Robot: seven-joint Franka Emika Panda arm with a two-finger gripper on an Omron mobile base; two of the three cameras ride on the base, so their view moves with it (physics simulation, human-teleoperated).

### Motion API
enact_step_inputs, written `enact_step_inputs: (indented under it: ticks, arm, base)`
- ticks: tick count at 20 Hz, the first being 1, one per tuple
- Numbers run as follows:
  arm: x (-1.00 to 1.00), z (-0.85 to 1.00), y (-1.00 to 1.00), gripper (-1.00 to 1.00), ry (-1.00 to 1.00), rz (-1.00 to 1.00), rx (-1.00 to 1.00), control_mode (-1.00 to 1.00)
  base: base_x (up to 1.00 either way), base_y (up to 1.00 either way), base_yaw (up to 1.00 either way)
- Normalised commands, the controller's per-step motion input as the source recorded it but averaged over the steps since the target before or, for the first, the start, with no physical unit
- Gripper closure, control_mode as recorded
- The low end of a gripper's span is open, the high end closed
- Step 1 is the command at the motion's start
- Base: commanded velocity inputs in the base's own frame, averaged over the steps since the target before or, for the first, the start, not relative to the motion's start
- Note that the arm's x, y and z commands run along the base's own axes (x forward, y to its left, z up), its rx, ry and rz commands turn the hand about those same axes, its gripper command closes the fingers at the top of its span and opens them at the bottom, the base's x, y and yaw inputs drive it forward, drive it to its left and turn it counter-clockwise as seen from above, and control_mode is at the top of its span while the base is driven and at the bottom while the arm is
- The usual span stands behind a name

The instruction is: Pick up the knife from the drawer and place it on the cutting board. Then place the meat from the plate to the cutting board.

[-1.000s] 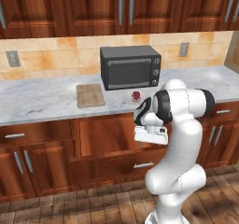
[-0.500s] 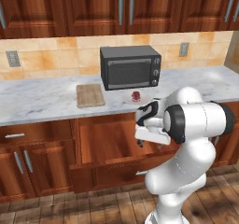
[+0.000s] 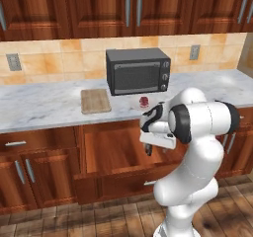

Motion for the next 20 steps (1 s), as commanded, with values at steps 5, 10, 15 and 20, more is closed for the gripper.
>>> enact_step_inputs:
  ticks: [5,10,15,20]
  arm:
    - [0.6,-0.24,-0.08,-1.0,-0.13,0.01,0.0,-1.0]
    - [0.47,-0.43,-0.1,-1.0,-0.11,0.1,0.0,-1.0]
    - [0.45,-0.4,-0.02,-1.0,-0.12,0.14,0.0,-1.0]
    - [0.39,-0.17,0.0,-1.0,-0.01,0.04,0.0,-1.0]
  base:
    - [0.0,0.0,0.0]
    - [0.0,0.0,0.0]
    - [0.0,0.0,0.0]
    - [0.0,0.0,0.0]
